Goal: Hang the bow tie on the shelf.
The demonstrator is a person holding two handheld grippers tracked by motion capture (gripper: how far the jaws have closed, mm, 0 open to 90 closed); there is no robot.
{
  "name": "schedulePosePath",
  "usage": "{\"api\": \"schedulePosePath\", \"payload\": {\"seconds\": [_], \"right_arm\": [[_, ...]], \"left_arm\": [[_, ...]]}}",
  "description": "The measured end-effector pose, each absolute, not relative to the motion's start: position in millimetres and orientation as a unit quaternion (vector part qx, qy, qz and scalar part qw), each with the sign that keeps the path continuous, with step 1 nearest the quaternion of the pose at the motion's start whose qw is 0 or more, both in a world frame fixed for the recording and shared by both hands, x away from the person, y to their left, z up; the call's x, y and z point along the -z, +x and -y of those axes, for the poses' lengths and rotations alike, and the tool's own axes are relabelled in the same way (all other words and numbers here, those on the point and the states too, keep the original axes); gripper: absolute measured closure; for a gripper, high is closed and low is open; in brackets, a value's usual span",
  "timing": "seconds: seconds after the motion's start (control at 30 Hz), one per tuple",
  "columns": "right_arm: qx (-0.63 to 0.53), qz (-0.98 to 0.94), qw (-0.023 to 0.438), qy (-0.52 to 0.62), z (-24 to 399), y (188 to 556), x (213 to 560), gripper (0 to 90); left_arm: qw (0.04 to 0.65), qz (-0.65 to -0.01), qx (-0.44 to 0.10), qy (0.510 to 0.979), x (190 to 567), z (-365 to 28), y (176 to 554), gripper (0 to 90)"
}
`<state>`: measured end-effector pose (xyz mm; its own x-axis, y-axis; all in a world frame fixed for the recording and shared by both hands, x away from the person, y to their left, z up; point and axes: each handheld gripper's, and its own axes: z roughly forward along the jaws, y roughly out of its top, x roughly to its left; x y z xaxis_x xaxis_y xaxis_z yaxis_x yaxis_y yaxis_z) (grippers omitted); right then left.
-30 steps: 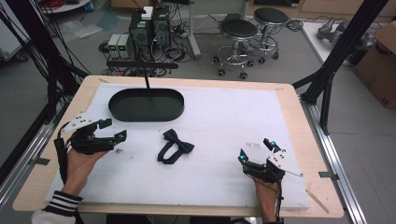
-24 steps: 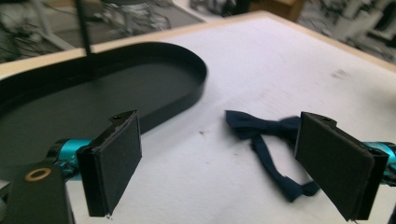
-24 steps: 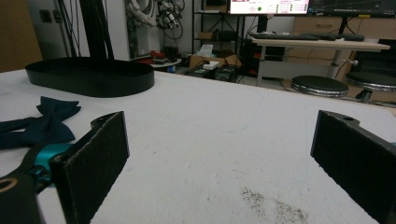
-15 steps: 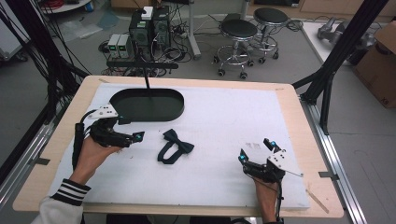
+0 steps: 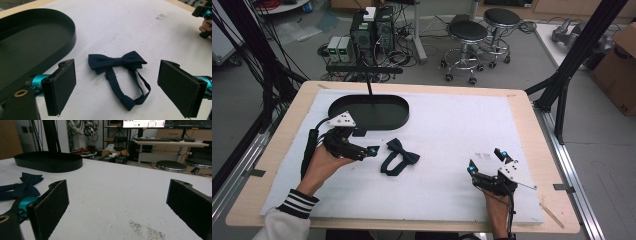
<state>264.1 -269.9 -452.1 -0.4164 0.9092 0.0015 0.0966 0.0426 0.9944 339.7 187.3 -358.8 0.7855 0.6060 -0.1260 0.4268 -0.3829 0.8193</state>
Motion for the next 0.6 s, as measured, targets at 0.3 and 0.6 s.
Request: {"api": "schedulePosePath", "payload": {"seconds": [0.3, 0.6], "right_arm": [[-0.564, -0.625, 0.361, 0.402, 270.0, 263.8, 452.2, 3.3], [-0.565, -0.624, 0.362, 0.401, 271.0, 264.5, 452.2, 3.2]], "left_arm": [[0.419, -0.298, -0.065, 0.855, 371.9, -156.0, 343.7, 16.0], [0.375, -0.291, -0.05, 0.879, 374.7, -132.5, 345.5, 17.4]]}}
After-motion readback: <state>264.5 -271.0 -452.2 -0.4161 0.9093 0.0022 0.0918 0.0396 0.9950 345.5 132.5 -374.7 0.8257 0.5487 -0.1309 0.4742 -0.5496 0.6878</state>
